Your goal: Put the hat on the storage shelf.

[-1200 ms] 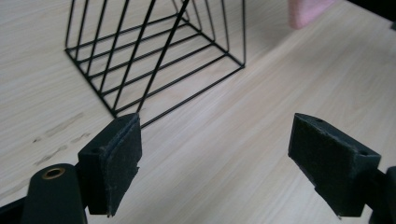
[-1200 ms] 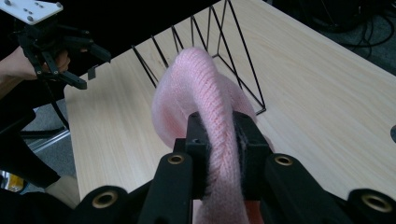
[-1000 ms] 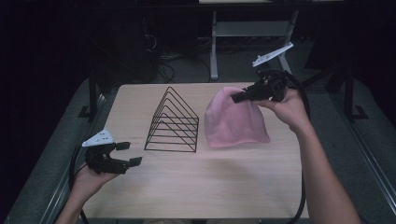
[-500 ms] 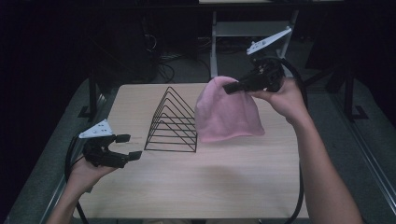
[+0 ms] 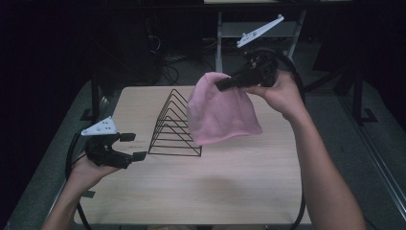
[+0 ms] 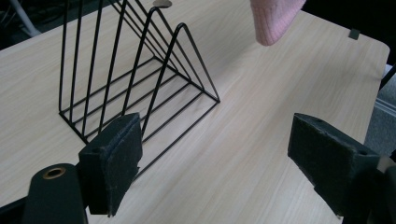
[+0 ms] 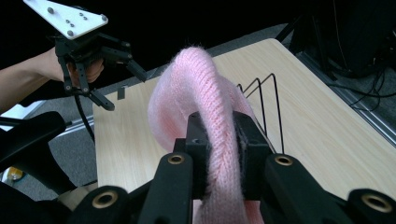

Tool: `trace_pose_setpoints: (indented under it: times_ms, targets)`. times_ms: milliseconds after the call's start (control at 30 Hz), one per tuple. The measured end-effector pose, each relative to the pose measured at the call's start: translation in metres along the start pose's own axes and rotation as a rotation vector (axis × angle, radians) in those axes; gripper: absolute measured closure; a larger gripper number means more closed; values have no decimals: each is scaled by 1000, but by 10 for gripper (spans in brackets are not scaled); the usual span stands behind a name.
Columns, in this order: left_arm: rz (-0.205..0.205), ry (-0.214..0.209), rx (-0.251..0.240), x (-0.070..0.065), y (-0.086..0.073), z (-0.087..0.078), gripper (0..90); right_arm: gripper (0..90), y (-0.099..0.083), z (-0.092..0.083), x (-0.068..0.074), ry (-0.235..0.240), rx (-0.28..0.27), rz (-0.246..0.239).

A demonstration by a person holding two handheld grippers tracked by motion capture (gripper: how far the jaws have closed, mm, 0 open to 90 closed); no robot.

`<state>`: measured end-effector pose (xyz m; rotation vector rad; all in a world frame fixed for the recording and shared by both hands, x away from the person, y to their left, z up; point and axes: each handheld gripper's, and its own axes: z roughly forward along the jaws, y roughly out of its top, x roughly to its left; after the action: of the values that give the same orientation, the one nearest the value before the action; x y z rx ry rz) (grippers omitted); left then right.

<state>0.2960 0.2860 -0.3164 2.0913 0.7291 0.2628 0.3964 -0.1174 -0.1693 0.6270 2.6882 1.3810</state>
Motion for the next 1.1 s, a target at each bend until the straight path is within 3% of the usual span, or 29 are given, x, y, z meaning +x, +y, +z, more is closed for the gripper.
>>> trace_pose_setpoints:
  times_ms: [767, 1100]
  targets:
    - [9, -58, 5, 9, 21, 13, 203, 778, 39, 40, 11, 83, -3, -33]
    - [-6, -109, 7, 15, 28, 20, 235, 778, 53, 55, 18, 108, -6, -57]
